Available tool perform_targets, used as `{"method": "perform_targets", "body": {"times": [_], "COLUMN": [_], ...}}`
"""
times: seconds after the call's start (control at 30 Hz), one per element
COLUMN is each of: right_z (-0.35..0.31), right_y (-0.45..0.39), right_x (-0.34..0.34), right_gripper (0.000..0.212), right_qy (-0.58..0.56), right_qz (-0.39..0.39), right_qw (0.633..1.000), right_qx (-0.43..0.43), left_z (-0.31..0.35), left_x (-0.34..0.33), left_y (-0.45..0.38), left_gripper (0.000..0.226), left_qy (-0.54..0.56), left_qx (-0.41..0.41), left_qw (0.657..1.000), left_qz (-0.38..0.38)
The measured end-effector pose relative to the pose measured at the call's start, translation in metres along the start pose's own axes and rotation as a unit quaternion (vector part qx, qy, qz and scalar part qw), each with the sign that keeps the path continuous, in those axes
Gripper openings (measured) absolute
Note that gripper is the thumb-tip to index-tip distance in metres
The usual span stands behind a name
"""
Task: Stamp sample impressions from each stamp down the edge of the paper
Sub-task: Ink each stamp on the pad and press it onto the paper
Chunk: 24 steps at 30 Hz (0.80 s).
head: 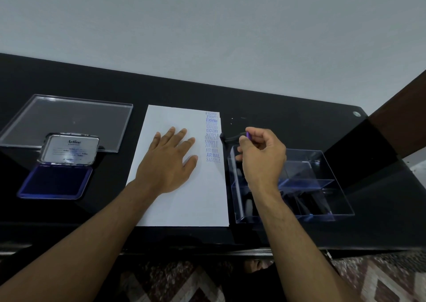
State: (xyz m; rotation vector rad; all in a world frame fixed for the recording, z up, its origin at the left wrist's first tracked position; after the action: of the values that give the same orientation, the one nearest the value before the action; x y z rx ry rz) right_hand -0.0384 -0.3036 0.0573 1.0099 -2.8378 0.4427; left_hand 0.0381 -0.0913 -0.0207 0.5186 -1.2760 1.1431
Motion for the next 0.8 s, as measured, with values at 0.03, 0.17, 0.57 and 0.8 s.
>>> {"method": "perform_targets", "body": {"times": [0.03,0.17,0.57,0.8], "right_z": [0.001,0.004,0.002,-0.008], "right_y": [0.0,0.0,0.001,0.009], "right_x": [0.0,0.002,0.0,-0.007], "right_gripper": [0.017,0.017,0.018,0.019], "right_qy": [-0.001,-0.002,0.009,0.021], "right_qz": [0.001,0.002,-0.008,-0.026], "right_qw": [1.0,1.0,1.0,0.999], "right_qx": [0.0,-0.003,0.003,0.018], "left_z": [0.0,0.0,0.001,0.004], "left_x": [0.0,0.001,0.002,0.015], "left_y": [0.0,0.0,0.0,-0.002], "left_gripper": [0.082,0.082,0.079,0.072], "left_qy": [0.0,0.002,0.0,0.05], "left_qx": [0.0,0.003,0.002,0.006], "left_qw": [1.0,1.0,1.0,0.999], "left_qz": [-0.001,-0.002,-0.002,0.008]}}
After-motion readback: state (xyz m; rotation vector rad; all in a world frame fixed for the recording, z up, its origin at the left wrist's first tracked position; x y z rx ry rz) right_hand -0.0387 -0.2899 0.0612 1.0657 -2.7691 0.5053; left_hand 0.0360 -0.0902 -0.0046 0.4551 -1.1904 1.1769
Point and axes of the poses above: each hand's wrist, its own y-axis away from the middle knuckle, its own x-axis out of the back of the hand, z = x × y, the point moved 9 cm from there along -y, towards the middle knuckle, and after that the axes turned 9 degrees about z, right-handed, at the moved point
